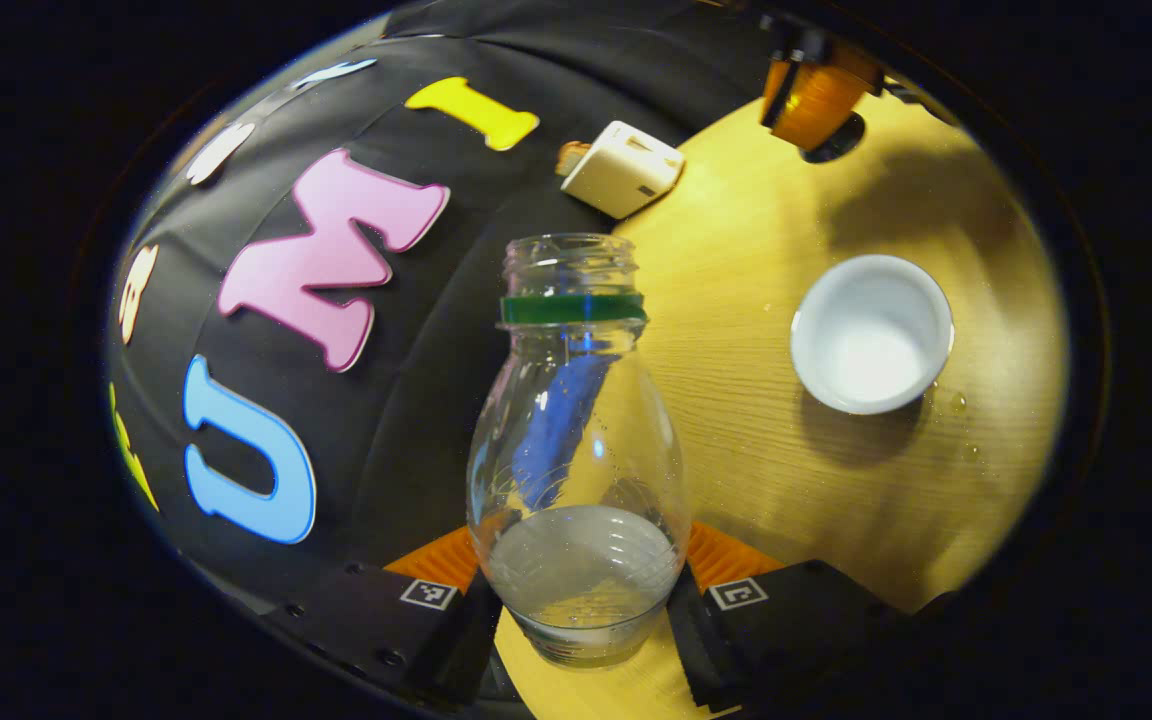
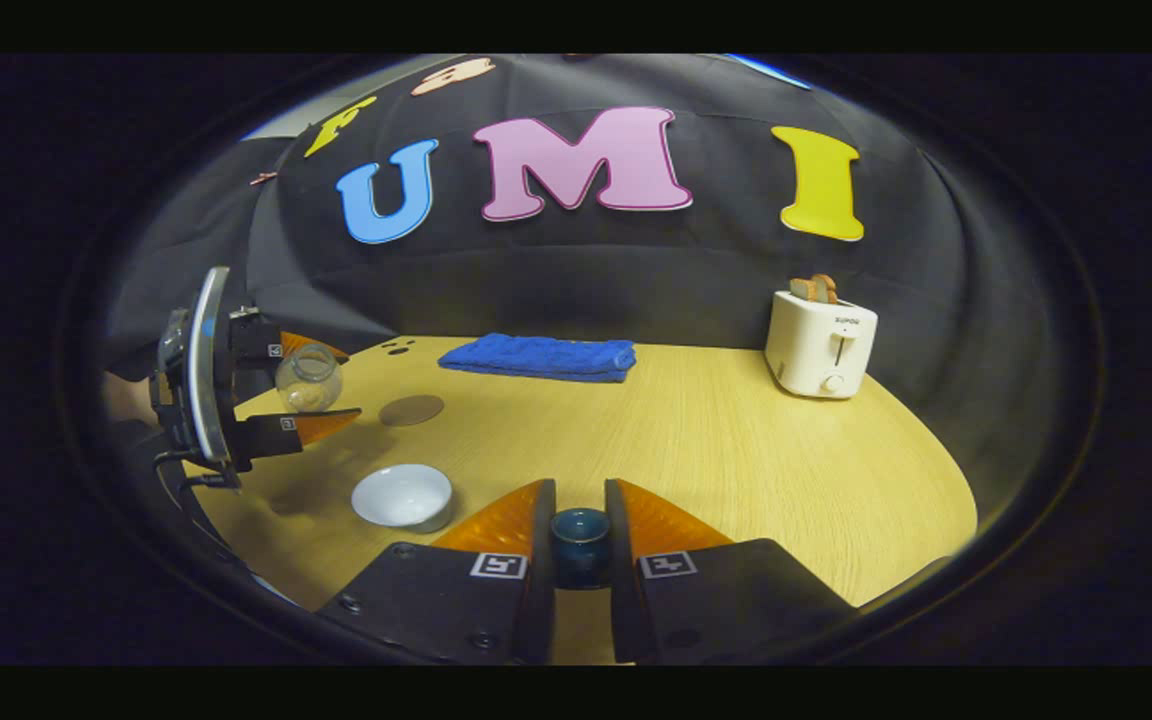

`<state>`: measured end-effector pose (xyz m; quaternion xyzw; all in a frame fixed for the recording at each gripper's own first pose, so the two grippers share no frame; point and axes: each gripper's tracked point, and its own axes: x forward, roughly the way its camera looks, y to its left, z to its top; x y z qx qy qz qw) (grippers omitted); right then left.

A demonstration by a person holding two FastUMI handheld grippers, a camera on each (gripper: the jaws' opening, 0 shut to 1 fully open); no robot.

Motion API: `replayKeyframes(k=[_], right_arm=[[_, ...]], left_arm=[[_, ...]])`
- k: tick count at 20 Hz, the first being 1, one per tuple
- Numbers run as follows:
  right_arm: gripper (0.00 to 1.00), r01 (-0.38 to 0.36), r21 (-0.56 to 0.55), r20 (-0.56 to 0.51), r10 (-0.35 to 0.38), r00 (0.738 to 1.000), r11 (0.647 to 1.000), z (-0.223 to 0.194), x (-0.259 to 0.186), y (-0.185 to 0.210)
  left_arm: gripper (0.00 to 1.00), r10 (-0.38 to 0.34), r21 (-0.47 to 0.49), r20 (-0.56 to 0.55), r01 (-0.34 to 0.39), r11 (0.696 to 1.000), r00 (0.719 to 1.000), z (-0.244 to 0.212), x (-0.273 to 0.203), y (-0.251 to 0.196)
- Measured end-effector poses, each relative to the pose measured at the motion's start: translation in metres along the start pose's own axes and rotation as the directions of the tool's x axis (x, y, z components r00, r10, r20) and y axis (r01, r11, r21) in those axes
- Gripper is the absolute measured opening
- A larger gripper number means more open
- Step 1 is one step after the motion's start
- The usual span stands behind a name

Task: Open the teacup lid with one hand, grasp the water bottle and pour water into the teacup with the other hand; after pouring, place the water bottle on the coaster and then close the teacup lid.

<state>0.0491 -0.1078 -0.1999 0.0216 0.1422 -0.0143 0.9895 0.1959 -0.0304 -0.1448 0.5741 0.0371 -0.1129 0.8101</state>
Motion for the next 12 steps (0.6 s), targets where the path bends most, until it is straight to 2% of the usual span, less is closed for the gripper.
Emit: replayKeyframes(k=[3, 4, 5, 7, 12], right_arm=[[0.26, 0.004, 0.017, -0.008, -0.004, 1.000, 1.000, -0.009, 0.002, -0.004], [0.21, 0.006, 0.018, -0.008, -0.006, 1.000, 1.000, -0.009, 0.003, -0.004], [0.21, 0.006, 0.016, -0.007, -0.006, 1.000, 1.000, -0.010, 0.003, -0.004], [0.21, 0.002, 0.015, -0.004, -0.002, 1.000, 1.000, -0.010, 0.004, -0.002], [0.21, -0.022, 0.008, 0.001, 0.022, 1.000, 1.000, -0.010, 0.005, 0.006]], left_arm=[[0.76, -0.019, 0.132, -0.003, 0.019, 0.991, 1.000, 0.002, 0.003, -0.012], [0.76, -0.029, 0.166, -0.003, 0.029, 0.986, 1.000, 0.002, 0.006, -0.015], [0.76, -0.040, 0.199, -0.007, 0.040, 0.979, 0.999, 0.000, 0.008, -0.017], [0.76, -0.058, 0.276, -0.015, 0.060, 0.959, 0.998, 0.001, 0.012, -0.022], [0.76, -0.047, 0.434, -0.004, 0.044, 0.900, 0.999, 0.006, 0.010, -0.027]])
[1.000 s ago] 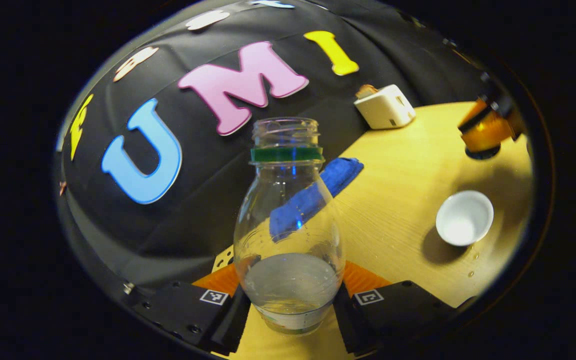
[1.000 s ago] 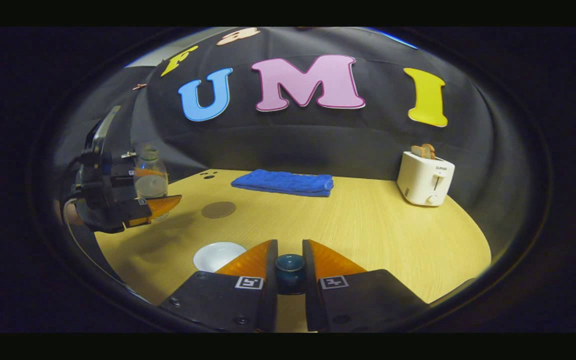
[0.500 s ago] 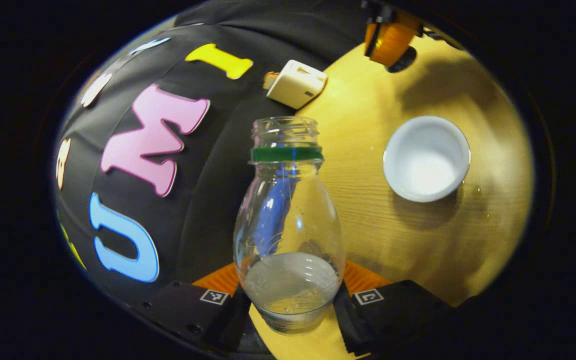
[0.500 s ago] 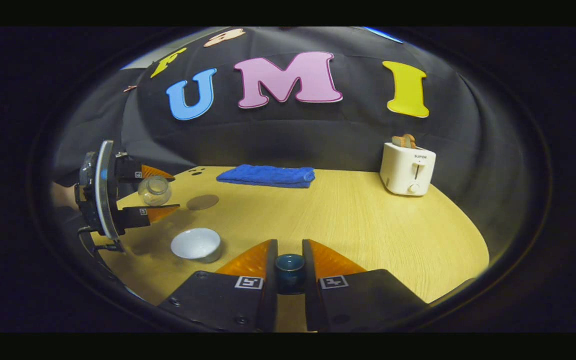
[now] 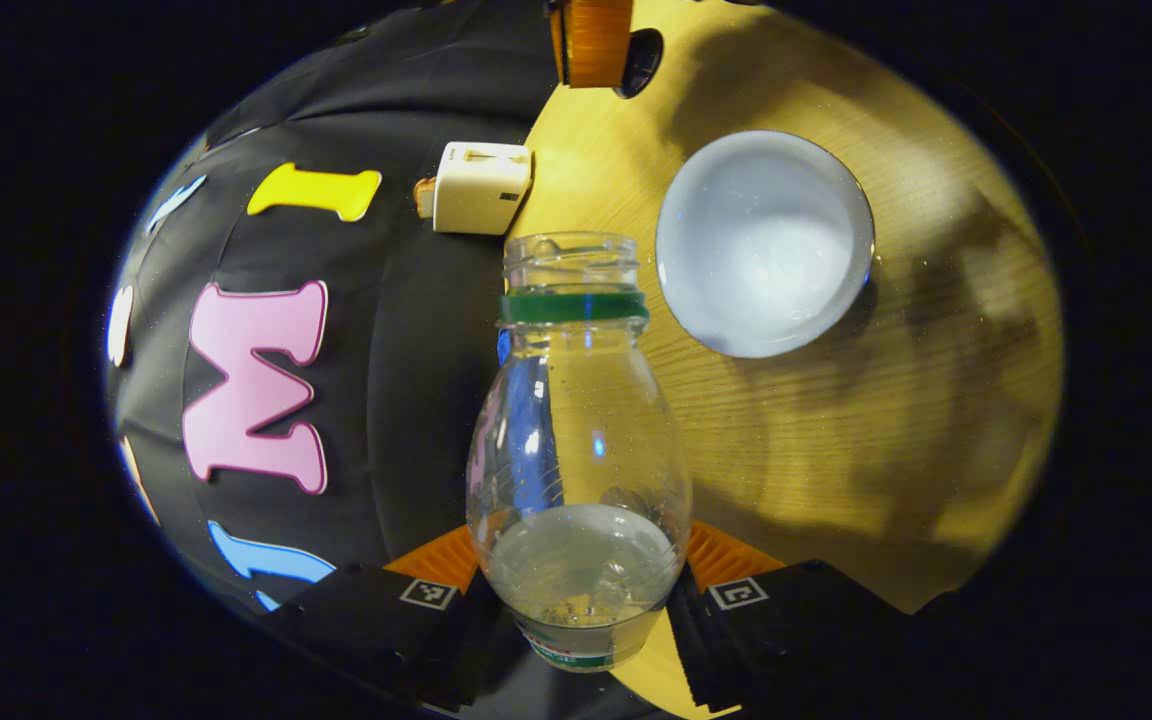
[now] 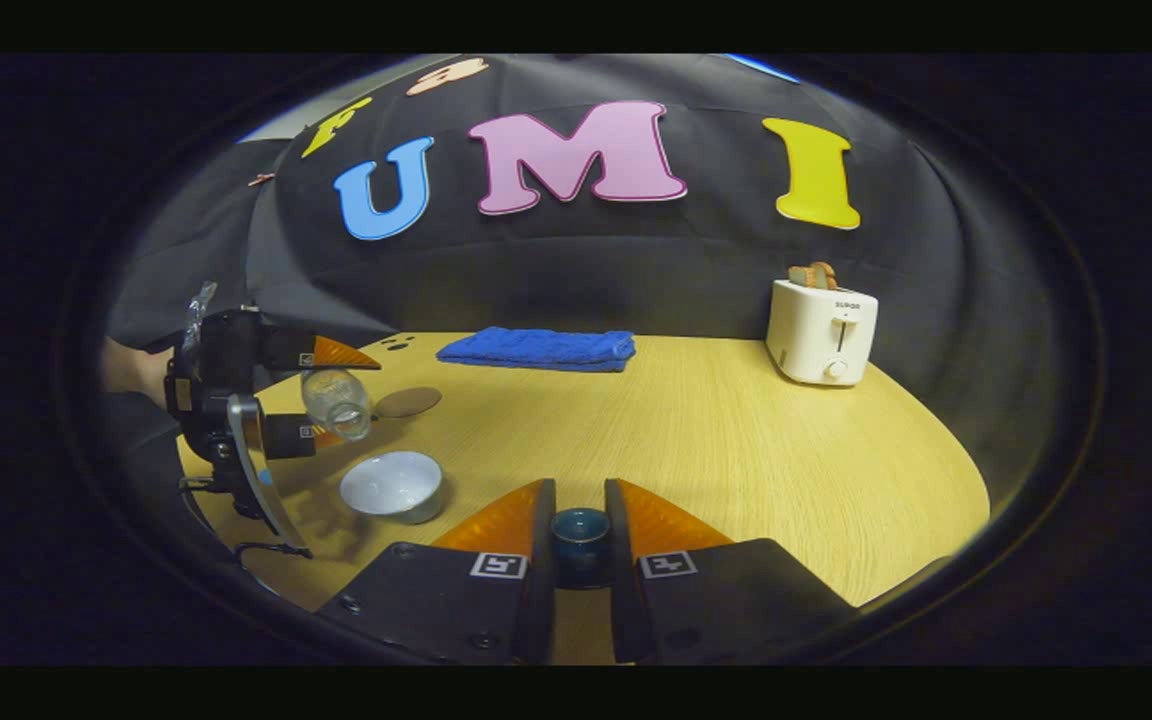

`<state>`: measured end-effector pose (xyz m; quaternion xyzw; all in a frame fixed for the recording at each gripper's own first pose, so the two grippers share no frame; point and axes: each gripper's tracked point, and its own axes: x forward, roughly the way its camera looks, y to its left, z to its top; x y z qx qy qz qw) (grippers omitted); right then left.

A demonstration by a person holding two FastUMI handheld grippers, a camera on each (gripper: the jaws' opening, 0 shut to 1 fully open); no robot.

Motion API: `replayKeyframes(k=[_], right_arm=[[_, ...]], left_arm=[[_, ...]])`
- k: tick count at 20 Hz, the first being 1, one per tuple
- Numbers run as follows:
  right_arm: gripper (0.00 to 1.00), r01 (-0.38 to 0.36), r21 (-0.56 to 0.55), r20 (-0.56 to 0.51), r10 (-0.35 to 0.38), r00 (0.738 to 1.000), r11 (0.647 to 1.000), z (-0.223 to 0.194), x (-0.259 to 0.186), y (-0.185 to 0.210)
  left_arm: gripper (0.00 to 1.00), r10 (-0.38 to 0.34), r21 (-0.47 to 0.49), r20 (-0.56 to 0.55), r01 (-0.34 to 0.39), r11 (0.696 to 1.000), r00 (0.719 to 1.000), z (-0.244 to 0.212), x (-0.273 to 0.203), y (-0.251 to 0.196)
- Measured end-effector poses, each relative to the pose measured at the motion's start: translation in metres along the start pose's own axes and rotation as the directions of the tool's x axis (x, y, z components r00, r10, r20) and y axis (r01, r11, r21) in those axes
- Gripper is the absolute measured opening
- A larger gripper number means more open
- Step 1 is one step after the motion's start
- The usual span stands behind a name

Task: Open the teacup lid with one hand, grasp the water bottle and pour water into the teacup with the other hand; after pouring, place the water bottle on the coaster and then close the teacup lid.

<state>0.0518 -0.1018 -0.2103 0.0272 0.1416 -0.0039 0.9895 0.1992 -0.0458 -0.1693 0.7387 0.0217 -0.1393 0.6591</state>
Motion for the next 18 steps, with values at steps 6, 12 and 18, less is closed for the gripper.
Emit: replayKeyframes(k=[6, 12, 18], right_arm=[[0.21, -0.019, -0.002, 0.000, 0.019, 1.000, 1.000, -0.001, -0.003, 0.007], [0.26, -0.034, 0.005, -0.005, 0.034, 0.999, 0.999, -0.004, -0.008, 0.015], [0.21, -0.045, 0.014, -0.010, 0.045, 0.999, 0.999, -0.008, -0.011, 0.021]], left_arm=[[0.76, 0.005, 0.144, 0.000, -0.005, 0.990, 1.000, 0.001, 0.005, 0.002], [0.76, 0.000, 0.233, -0.009, 0.002, 0.972, 1.000, -0.003, 0.008, 0.000], [0.76, 0.012, 0.305, -0.006, -0.010, 0.952, 1.000, -0.003, 0.007, 0.006]])
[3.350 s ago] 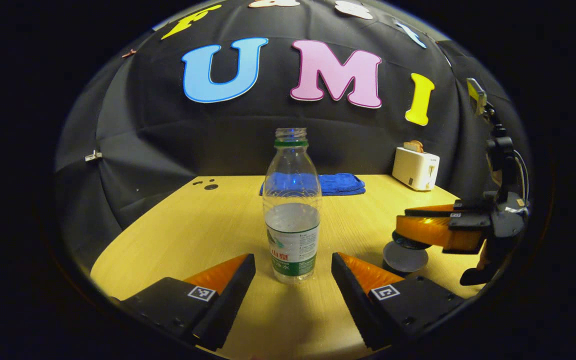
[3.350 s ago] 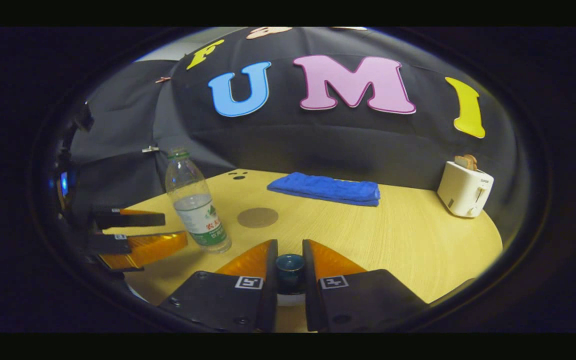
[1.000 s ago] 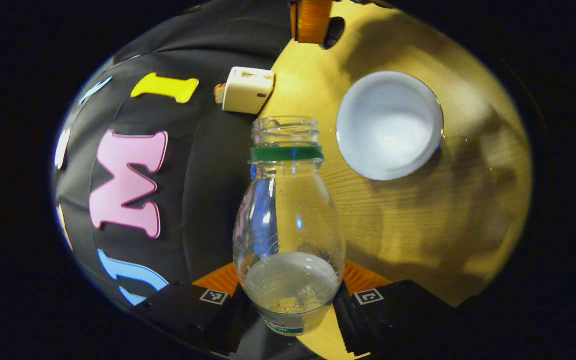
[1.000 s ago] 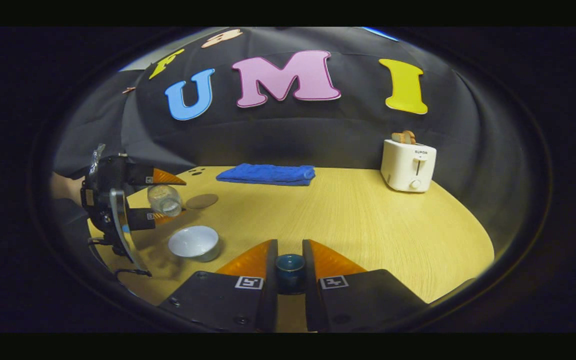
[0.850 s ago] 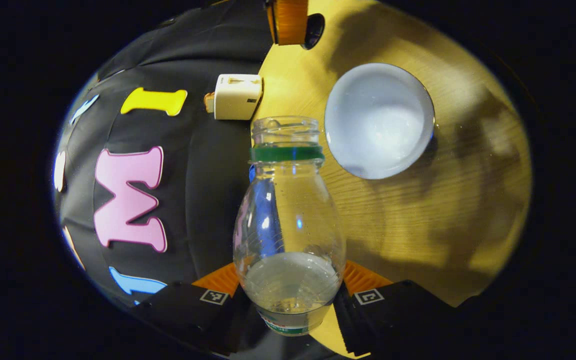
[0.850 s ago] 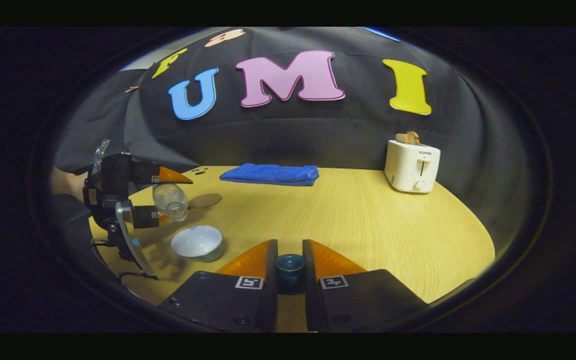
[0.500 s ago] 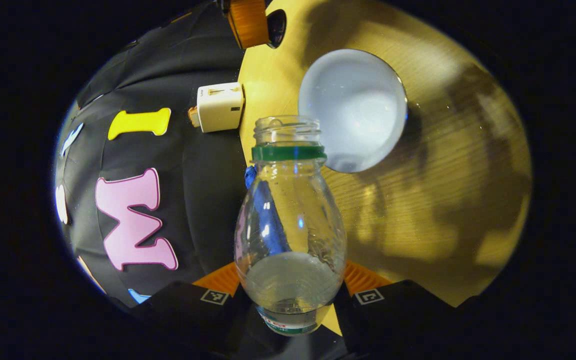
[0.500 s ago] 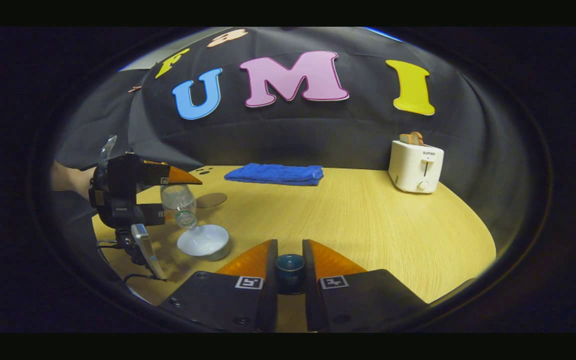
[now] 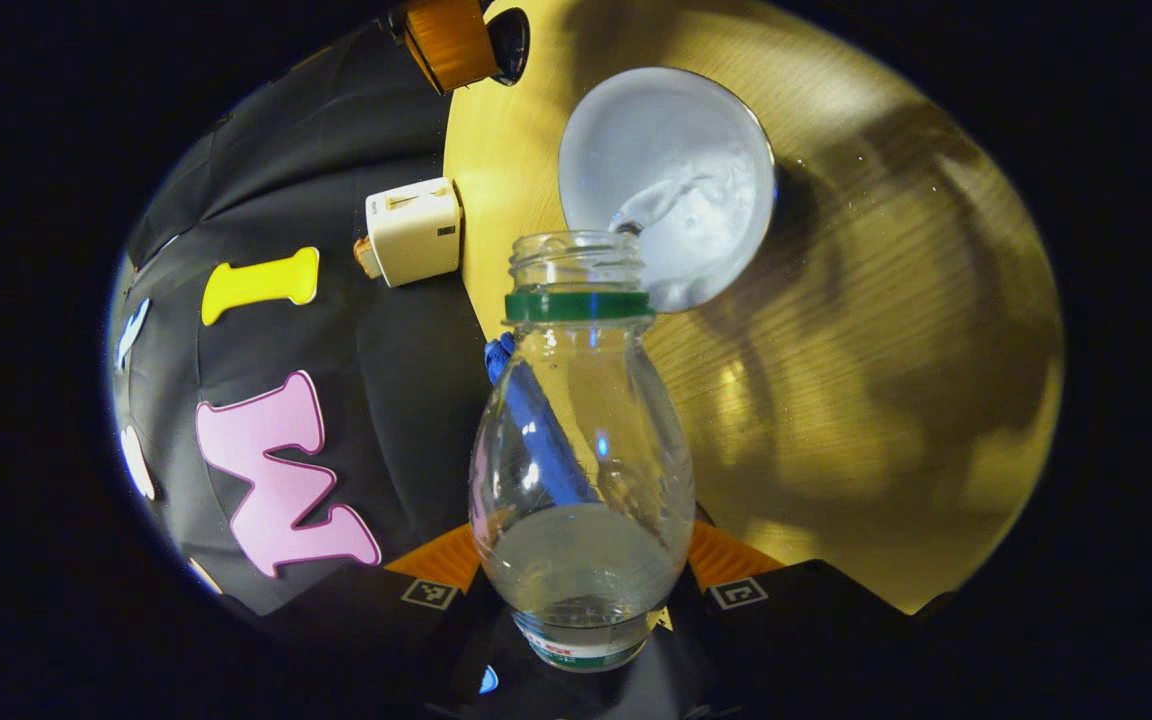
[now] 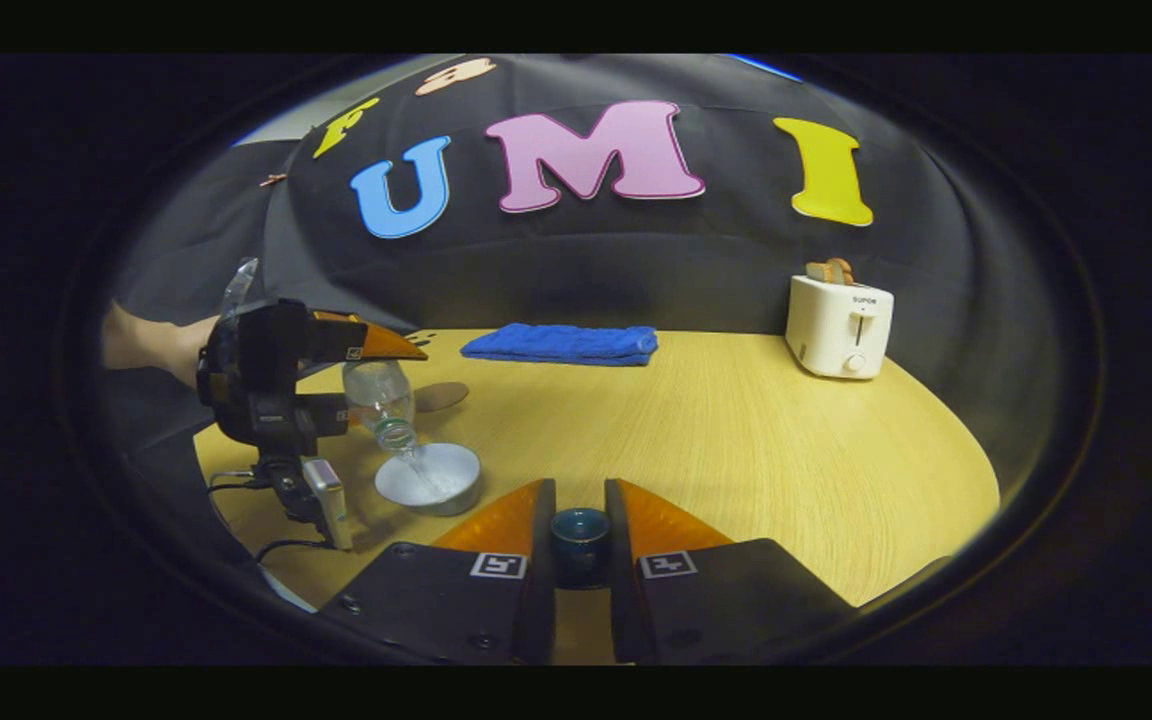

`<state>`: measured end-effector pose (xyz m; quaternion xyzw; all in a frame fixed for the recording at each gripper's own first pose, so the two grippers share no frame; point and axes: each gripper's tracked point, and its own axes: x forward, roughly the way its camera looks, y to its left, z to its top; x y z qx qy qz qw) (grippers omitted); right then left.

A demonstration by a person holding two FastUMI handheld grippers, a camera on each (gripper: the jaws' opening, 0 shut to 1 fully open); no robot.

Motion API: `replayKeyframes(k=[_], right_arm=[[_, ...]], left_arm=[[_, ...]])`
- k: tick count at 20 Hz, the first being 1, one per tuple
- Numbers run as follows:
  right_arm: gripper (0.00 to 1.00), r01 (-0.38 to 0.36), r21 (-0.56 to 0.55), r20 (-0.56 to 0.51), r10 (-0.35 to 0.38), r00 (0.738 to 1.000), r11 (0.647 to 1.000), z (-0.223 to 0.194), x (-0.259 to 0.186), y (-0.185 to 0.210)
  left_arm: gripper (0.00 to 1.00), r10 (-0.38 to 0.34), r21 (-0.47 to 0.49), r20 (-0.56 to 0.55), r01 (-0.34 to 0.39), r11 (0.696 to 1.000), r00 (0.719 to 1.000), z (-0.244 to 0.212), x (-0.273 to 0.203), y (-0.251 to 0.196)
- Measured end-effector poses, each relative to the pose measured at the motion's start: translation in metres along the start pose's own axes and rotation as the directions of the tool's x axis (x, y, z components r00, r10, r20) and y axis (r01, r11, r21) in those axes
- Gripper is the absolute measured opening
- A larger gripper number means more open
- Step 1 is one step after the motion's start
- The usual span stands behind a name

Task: Open the teacup lid with one hand, grasp the water bottle and pour water into the teacup with the other hand; after pouring, place the water bottle on the coaster and then close the teacup lid.

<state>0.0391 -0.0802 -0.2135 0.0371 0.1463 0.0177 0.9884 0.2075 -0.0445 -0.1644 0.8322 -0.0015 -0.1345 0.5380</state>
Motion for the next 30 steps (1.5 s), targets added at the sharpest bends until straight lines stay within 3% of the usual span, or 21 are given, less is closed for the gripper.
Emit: replayKeyframes(k=[6, 7, 8, 11, 15, 16, 18, 25, 26, 27, 30], right_arm=[[0.21, -0.001, 0.021, 0.012, 0.001, 1.000, 1.000, 0.001, -0.004, 0.001], [0.31, -0.003, 0.025, 0.011, 0.003, 1.000, 1.000, 0.001, -0.005, 0.001], [0.26, -0.005, 0.026, 0.012, 0.005, 1.000, 1.000, 0.002, -0.006, 0.002], [0.23, -0.007, 0.027, 0.014, 0.007, 1.000, 1.000, -0.001, -0.007, 0.001], [0.26, -0.013, 0.032, 0.021, 0.012, 1.000, 0.999, -0.001, -0.006, 0.001], [0.21, -0.014, 0.029, 0.021, 0.014, 1.000, 0.999, -0.002, -0.006, 0.001], [0.26, -0.019, 0.024, 0.021, 0.019, 1.000, 1.000, -0.003, -0.006, 0.003], [0.26, -0.051, 0.006, 0.018, 0.051, 0.999, 0.999, -0.004, -0.010, 0.009], [0.21, -0.054, 0.004, 0.017, 0.054, 0.998, 0.999, -0.004, -0.010, 0.010], [0.26, -0.055, 0.006, 0.015, 0.055, 0.998, 0.998, -0.005, -0.008, 0.011], [0.26, -0.052, 0.023, 0.022, 0.051, 0.998, 0.998, -0.001, -0.005, 0.012]], left_arm=[[0.76, 0.034, 0.090, 0.013, -0.035, 0.995, 0.999, 0.002, -0.001, 0.015], [0.76, 0.042, 0.109, 0.017, -0.044, 0.993, 0.999, 0.002, 0.000, 0.020], [0.76, 0.048, 0.128, 0.020, -0.050, 0.991, 0.999, 0.002, 0.000, 0.024], [0.76, 0.052, 0.181, 0.036, -0.058, 0.982, 0.998, 0.004, -0.001, 0.030], [0.76, 0.046, 0.264, 0.055, -0.059, 0.963, 0.997, 0.007, 0.001, 0.039], [0.76, 0.041, 0.277, 0.056, -0.055, 0.959, 0.998, 0.006, 0.003, 0.040], [0.76, 0.046, 0.313, 0.062, -0.063, 0.948, 0.997, 0.009, 0.004, 0.046], [0.76, 0.069, 0.351, 0.040, -0.079, 0.933, 0.997, -0.002, 0.010, 0.056], [0.76, 0.070, 0.353, 0.040, -0.080, 0.932, 0.997, -0.003, 0.011, 0.057], [0.76, 0.066, 0.354, 0.040, -0.076, 0.932, 0.997, -0.003, 0.011, 0.057], [0.76, 0.072, 0.360, 0.042, -0.082, 0.929, 0.997, -0.004, 0.012, 0.060]])
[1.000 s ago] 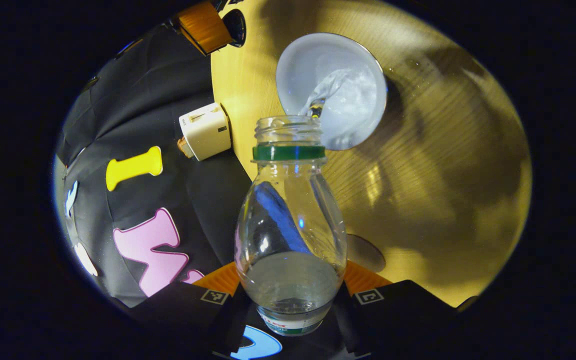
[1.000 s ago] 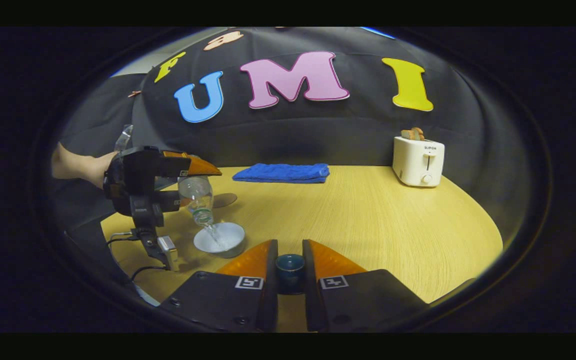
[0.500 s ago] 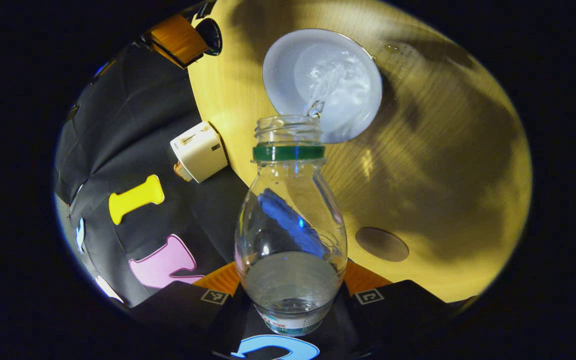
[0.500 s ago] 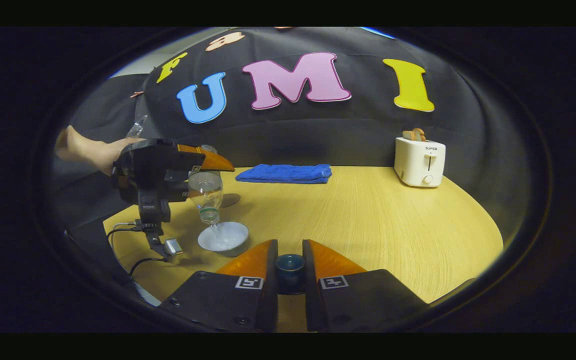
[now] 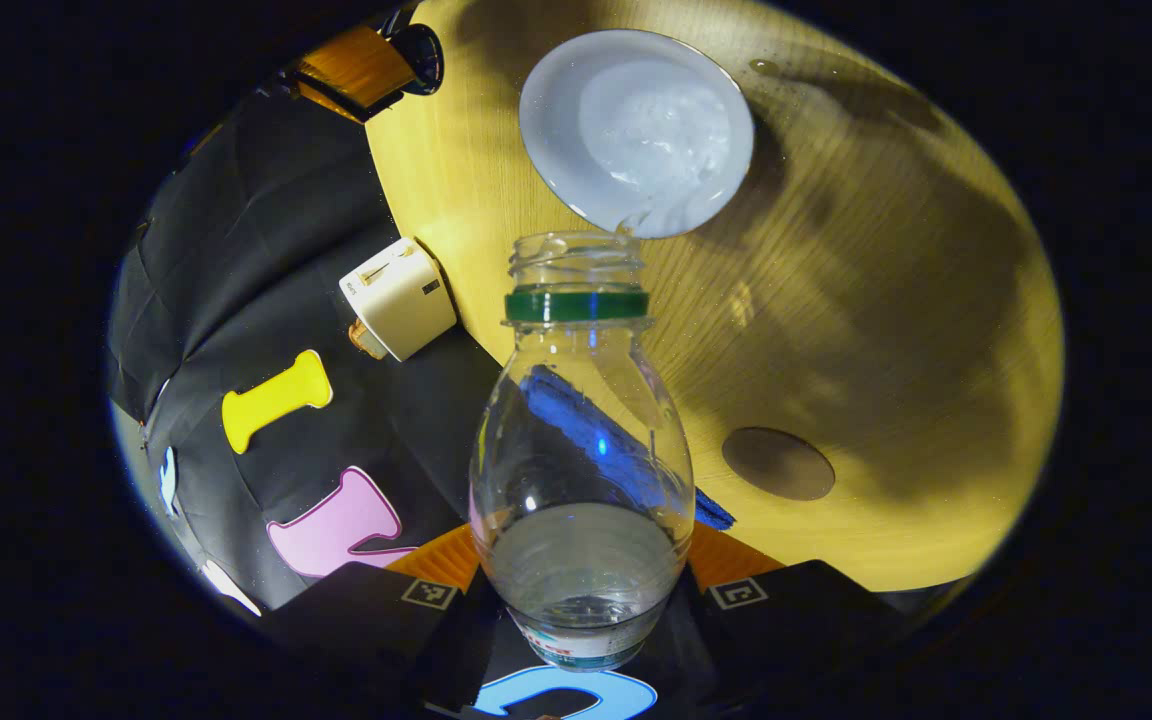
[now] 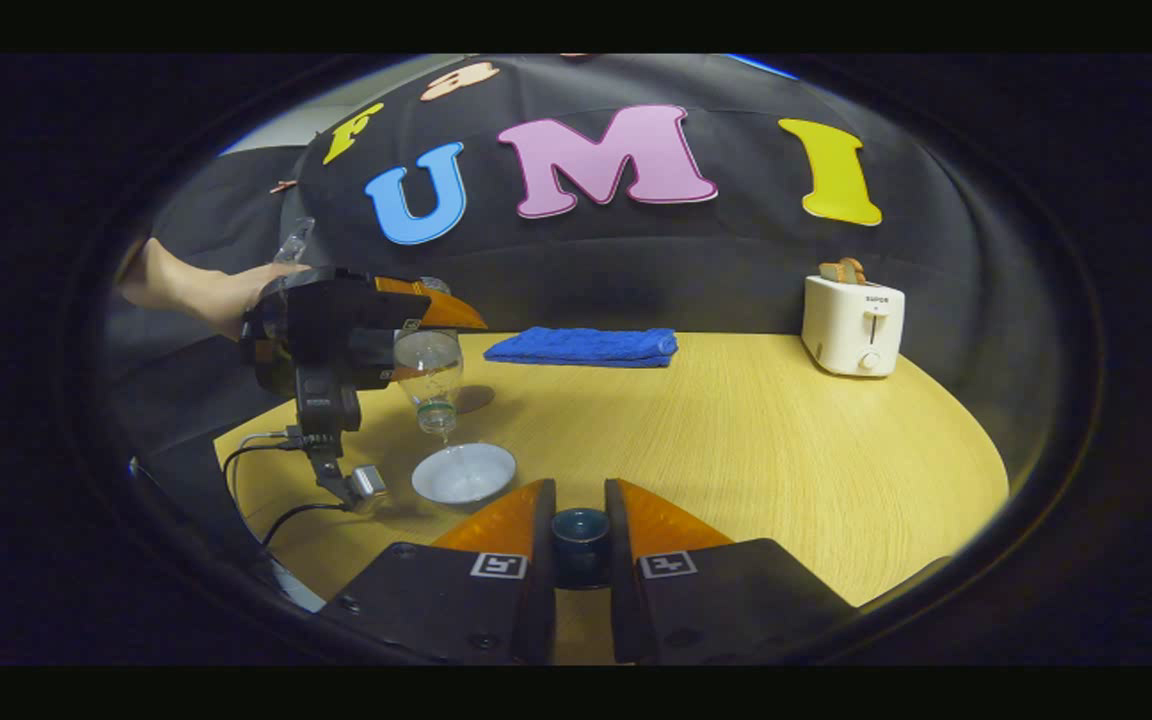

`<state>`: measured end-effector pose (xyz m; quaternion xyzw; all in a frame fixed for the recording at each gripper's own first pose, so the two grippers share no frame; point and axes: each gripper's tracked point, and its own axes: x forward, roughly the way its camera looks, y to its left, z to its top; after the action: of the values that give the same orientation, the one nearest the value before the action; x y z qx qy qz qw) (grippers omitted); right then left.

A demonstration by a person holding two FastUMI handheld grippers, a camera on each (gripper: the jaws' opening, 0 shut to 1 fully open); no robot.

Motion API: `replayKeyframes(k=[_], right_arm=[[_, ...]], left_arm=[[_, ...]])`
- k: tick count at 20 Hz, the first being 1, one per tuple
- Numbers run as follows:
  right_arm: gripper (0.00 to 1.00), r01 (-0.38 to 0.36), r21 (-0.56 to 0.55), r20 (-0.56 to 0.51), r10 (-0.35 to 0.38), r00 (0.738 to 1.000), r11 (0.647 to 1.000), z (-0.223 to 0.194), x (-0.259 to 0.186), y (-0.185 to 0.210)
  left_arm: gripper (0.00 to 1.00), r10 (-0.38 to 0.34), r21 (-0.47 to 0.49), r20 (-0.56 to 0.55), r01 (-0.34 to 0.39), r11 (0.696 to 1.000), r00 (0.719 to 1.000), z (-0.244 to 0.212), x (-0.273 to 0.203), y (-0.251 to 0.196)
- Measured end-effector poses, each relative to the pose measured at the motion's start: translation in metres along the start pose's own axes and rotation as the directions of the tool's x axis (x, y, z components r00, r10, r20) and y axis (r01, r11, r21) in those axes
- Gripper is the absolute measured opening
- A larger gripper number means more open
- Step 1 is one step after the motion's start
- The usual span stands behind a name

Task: Open the teacup lid with one hand, grasp the water bottle and pour water into the teacup with the other hand; after pouring, place the water bottle on the coaster and then close the teacup lid.

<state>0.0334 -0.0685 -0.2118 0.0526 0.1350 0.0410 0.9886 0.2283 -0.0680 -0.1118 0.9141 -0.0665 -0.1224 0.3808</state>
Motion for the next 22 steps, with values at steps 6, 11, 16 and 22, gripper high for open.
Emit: replayKeyframes(k=[6, 11, 16, 22], right_arm=[[0.26, 0.004, -0.008, 0.001, -0.004, 1.000, 1.000, 0.002, 0.006, 0.001], [0.26, 0.009, -0.006, 0.011, -0.009, 1.000, 1.000, 0.007, 0.008, 0.003], [0.26, 0.013, 0.002, 0.014, -0.013, 1.000, 1.000, 0.013, 0.012, 0.005], [0.26, 0.023, 0.001, 0.037, -0.023, 0.999, 1.000, 0.036, 0.023, 0.004]], left_arm=[[0.76, 0.012, -0.007, 0.009, -0.012, 1.000, 1.000, 0.003, 0.000, -0.002], [0.76, 0.008, -0.021, 0.011, -0.008, 1.000, 1.000, 0.001, 0.001, -0.002], [0.76, 0.046, -0.119, 0.025, -0.043, 0.992, 0.999, -0.001, -0.004, 0.003], [0.76, 0.052, -0.511, -0.013, -0.052, 0.858, 0.999, -0.037, -0.016, -0.007]])
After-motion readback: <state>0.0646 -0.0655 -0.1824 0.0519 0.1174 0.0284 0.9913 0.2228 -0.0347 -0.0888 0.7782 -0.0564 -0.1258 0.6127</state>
